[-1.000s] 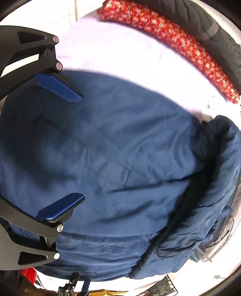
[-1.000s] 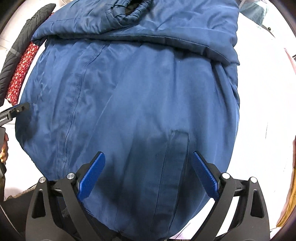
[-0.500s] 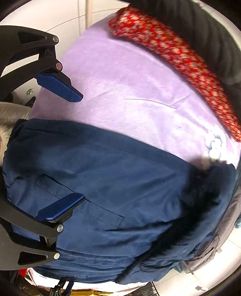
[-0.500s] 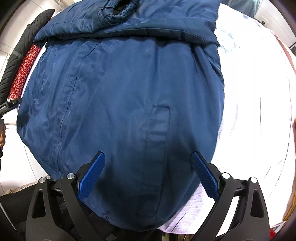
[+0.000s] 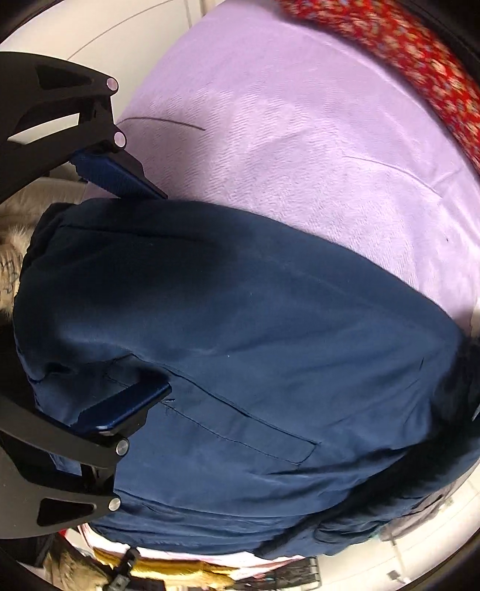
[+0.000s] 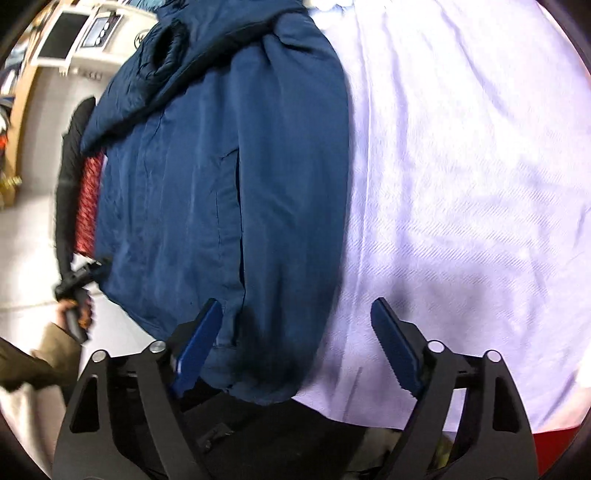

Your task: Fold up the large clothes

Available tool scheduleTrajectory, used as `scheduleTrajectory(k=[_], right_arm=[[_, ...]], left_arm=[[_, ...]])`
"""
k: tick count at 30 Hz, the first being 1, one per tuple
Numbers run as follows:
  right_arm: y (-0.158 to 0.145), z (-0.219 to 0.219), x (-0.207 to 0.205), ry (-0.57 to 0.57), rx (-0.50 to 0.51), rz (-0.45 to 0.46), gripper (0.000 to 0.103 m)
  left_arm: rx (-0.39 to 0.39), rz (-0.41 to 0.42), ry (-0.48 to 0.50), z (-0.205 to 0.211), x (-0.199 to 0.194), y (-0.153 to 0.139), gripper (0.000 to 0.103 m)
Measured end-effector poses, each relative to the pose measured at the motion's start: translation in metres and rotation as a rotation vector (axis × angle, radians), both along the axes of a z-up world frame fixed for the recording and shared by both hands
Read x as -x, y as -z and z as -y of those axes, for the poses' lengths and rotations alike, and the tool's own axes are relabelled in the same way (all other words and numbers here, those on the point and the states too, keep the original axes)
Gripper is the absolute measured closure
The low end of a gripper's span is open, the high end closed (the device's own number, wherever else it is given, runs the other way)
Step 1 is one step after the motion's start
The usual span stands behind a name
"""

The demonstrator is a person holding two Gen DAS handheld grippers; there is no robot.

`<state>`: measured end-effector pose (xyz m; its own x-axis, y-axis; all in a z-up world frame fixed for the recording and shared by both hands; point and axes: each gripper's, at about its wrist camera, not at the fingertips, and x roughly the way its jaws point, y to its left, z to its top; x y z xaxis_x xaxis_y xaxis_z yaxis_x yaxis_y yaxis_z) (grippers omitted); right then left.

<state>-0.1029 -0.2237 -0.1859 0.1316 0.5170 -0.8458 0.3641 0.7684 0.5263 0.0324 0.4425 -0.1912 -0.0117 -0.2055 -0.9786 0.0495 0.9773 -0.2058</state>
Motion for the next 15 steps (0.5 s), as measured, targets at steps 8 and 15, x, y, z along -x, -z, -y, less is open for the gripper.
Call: scheduleTrajectory(k=[8, 15], right_arm=[[0.040, -0.041, -0.001, -0.020, -0.178, -0.059, 0.029], [0.046, -0.066, -0.006, -0.026, -0.230, -0.066, 0.037]], left_arm=[[0.075, -0.024, -0.045, -0.032, 0.004, -0.003, 0.027], [0.115, -0.029, -0.024, -0.034, 0.006, -0.006, 0.044]])
